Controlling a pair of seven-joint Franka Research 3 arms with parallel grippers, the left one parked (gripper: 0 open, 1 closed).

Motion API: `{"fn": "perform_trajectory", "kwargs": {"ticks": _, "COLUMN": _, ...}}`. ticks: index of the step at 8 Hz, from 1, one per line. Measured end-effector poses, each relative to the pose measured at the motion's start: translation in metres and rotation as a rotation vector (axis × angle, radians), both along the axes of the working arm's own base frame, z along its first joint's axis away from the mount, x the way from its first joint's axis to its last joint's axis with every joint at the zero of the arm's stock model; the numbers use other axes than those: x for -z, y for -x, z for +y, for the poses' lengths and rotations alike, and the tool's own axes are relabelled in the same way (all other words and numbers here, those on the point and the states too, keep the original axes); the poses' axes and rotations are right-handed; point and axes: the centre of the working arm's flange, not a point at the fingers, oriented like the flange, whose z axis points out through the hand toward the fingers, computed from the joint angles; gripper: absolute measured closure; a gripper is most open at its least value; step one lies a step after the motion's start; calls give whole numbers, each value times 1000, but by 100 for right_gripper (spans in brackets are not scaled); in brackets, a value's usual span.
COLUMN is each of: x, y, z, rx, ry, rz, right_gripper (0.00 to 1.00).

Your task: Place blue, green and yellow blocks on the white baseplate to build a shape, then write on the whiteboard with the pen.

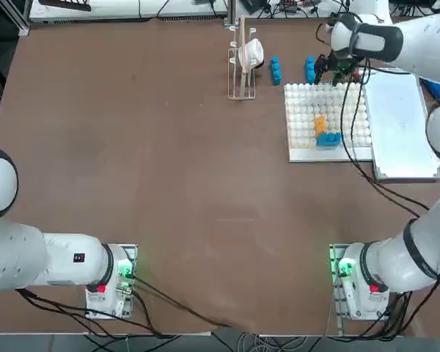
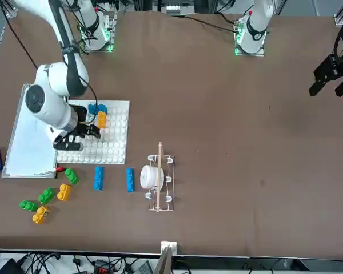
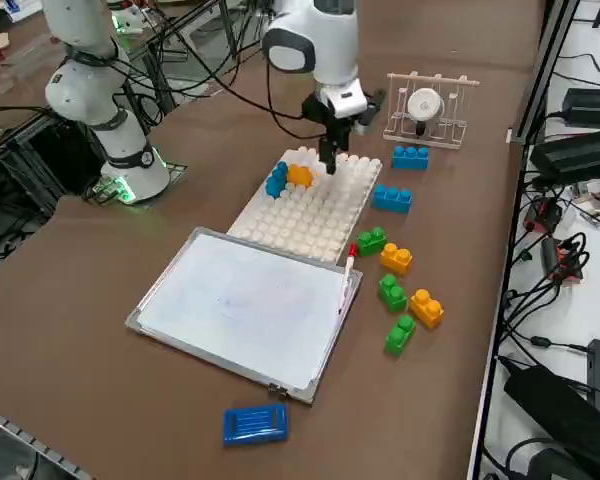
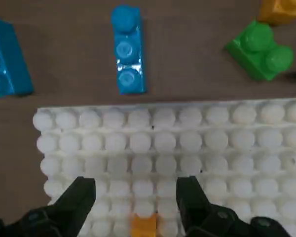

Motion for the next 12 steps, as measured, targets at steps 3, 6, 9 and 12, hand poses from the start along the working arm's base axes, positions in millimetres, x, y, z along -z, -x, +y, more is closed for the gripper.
{"fn": "perform_trajectory", "kwargs": {"ticks": 3, "x": 35, "y": -58, "z": 0, "rx": -1, "ry": 13, "rz": -16, "right_gripper": 0}}
{"fn": "perform_trajectory", "kwargs": {"ticks": 6, "x": 57, "y": -77, "z": 4, "rx": -7, "ry": 19, "rz": -13, "right_gripper": 0}}
{"fn": "perform_trajectory", "kwargs": {"ticks": 9, "x": 70, "y": -77, "z": 5, "rx": -9, "ry": 23, "rz": 7, "right_gripper": 0}}
{"fn": "perform_trajectory", "kwargs": {"ticks": 12, "x": 69, "y": -84, "z": 6, "rx": -11, "ry": 22, "rz": -6, "right_gripper": 3}}
